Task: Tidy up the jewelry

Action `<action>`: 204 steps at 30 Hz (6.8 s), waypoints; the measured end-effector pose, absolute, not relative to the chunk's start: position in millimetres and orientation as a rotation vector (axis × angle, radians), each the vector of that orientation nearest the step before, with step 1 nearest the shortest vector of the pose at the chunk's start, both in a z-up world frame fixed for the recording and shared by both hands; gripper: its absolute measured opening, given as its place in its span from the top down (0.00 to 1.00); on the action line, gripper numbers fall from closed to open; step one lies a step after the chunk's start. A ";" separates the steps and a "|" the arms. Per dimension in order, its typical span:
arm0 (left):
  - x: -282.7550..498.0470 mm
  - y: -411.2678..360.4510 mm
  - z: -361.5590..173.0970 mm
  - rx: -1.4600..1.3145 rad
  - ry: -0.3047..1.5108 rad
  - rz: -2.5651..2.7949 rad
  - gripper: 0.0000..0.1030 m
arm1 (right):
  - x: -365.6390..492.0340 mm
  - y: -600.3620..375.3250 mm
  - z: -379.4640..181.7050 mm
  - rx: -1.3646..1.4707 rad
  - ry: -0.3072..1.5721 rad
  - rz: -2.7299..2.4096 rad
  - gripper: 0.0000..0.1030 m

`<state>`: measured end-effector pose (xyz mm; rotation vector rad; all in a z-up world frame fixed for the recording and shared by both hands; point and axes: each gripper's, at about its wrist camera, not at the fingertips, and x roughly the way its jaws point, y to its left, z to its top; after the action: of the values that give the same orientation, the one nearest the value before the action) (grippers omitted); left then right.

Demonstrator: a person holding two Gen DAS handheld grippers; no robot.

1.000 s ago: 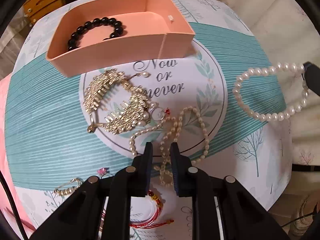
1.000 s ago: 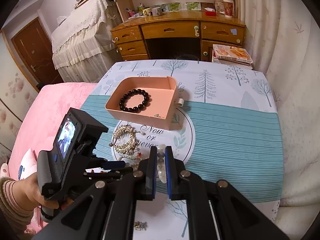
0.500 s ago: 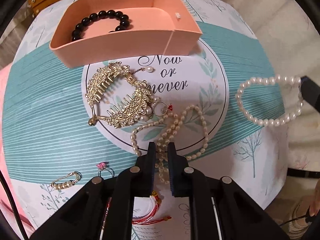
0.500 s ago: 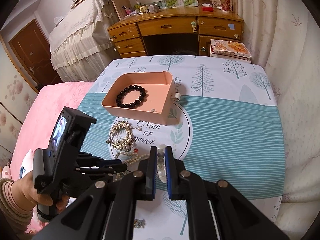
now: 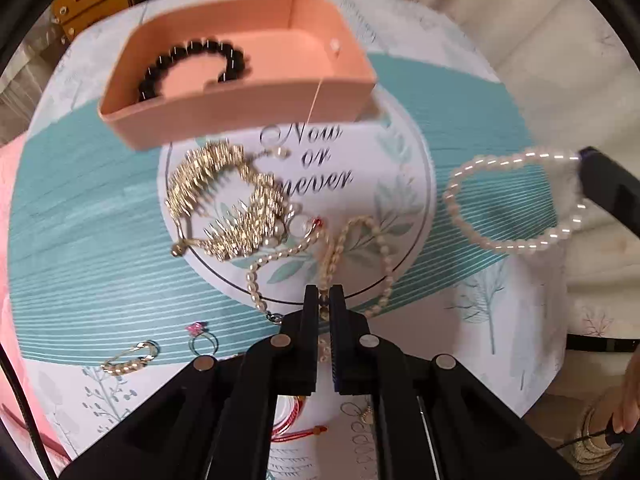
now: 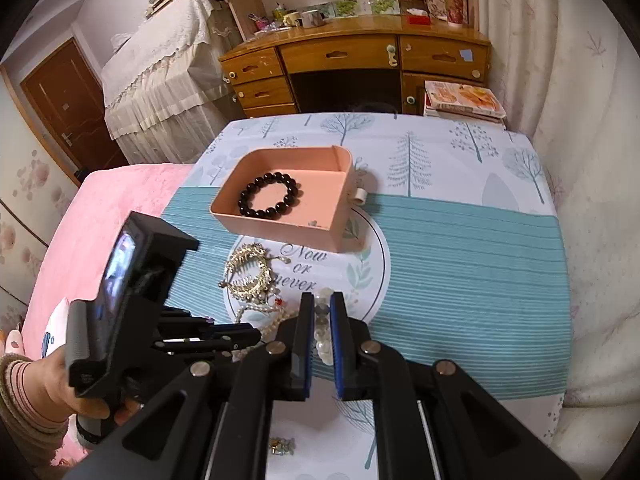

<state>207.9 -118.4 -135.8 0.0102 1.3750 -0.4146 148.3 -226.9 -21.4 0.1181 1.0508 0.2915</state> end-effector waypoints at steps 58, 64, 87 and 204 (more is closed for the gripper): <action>244.1 -44.2 -15.9 0.001 0.973 -0.326 0.36 | 203.3 -186.8 -33.7 0.237 1.047 0.277 0.92; 196.6 -29.7 -4.3 -0.032 0.947 -0.344 0.34 | 150.1 -181.3 -19.9 0.218 1.002 0.283 0.92; 61.6 -3.6 -105.0 -0.067 1.021 -0.262 0.46 | 60.3 -140.3 -80.3 0.188 1.042 0.319 0.92; 333.8 -44.9 -94.3 -0.141 0.996 -0.244 0.30 | 284.3 -186.3 -99.5 0.255 0.969 0.179 0.90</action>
<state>333.8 -44.9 -94.3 -0.1410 0.9960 -0.2445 284.3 -186.3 -99.5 0.2549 0.9686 0.1788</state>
